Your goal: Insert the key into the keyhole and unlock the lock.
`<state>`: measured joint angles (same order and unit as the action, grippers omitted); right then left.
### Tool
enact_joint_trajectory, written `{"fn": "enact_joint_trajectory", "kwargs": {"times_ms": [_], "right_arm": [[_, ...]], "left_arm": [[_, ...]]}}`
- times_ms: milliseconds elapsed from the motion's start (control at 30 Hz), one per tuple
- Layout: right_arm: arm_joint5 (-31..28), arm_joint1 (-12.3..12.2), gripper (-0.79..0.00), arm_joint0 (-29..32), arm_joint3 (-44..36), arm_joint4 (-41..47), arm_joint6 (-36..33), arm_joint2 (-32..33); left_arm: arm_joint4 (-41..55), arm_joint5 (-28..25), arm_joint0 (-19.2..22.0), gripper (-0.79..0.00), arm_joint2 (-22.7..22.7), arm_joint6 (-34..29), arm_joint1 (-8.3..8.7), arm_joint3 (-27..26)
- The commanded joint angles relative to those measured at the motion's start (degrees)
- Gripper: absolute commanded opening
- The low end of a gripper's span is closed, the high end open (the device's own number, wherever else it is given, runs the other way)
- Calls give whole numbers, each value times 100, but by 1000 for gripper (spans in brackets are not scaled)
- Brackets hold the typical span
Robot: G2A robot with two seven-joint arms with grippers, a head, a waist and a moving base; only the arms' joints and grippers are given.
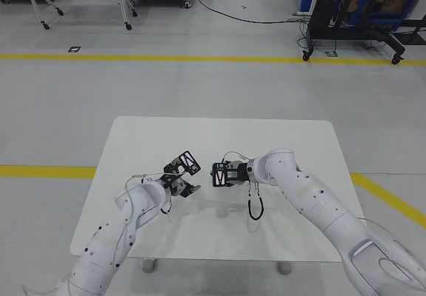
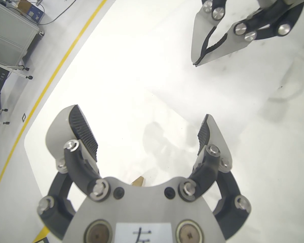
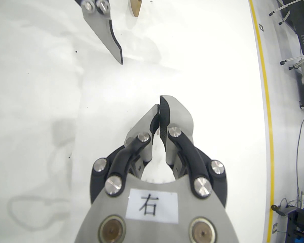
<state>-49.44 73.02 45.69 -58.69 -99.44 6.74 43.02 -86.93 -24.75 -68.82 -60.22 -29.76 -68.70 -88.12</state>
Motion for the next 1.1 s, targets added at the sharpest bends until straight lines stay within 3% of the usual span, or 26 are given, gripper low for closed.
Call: {"fn": "enact_joint_trajectory", "kwargs": {"times_ms": [0,367,667,833,1067], "right_arm": [[0,0,-785,0,0,0,0,0],[90,-90,-785,163,-175,8,184,172],[353,-188,-785,392,-388,-6,393,366],[401,-246,-785,496,-488,96,512,537],[401,-246,-785,496,-488,96,512,537]], "left_arm": [[43,8,112,0,80,-8,-28,218],[-67,227,423,0,568,24,-180,864],[114,394,613,0,707,59,-284,1015],[450,529,528,0,209,423,-217,734],[974,503,-85,0,-1105,652,23,-4]]}}
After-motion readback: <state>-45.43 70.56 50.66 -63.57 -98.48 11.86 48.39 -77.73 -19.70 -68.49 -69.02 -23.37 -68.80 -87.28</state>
